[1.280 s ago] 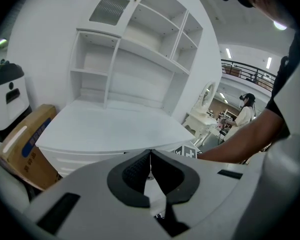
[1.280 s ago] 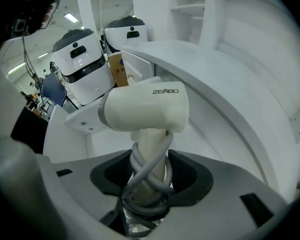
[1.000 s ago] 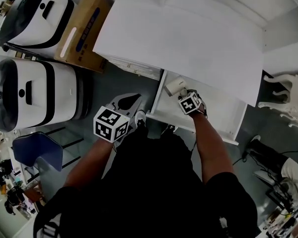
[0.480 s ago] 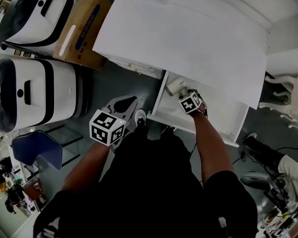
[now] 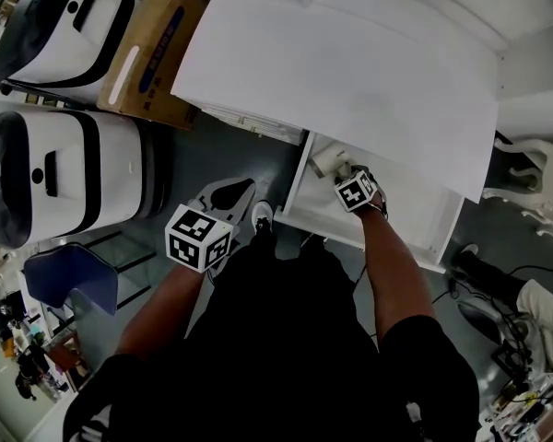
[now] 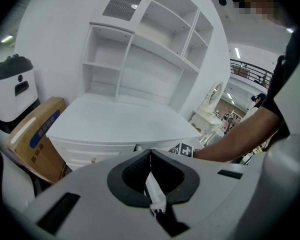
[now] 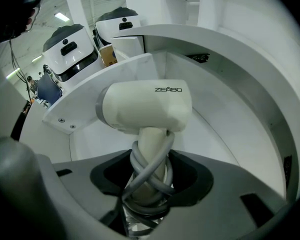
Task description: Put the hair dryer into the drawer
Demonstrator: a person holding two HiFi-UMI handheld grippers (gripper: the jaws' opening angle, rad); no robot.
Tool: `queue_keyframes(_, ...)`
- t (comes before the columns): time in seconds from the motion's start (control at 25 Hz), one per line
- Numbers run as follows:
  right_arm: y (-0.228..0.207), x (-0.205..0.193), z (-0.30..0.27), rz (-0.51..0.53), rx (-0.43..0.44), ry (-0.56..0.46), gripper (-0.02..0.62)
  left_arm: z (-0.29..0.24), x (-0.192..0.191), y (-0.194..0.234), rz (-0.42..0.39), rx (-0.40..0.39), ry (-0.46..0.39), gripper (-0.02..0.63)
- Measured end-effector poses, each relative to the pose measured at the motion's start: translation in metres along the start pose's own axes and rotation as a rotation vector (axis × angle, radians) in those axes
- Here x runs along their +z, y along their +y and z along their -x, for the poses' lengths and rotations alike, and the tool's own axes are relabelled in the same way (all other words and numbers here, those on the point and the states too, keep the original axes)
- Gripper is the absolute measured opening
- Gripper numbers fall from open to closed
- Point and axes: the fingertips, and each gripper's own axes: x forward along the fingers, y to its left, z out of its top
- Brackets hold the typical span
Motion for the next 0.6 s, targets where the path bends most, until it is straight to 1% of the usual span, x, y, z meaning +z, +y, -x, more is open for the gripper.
queue_keyframes(0.6,-0.0006,-0.0034,-0.0060,-0.008,0.016,0.012,0.225,0.0031,-0.0051,-0.0014,0.015,0.004,-0.004,0.011)
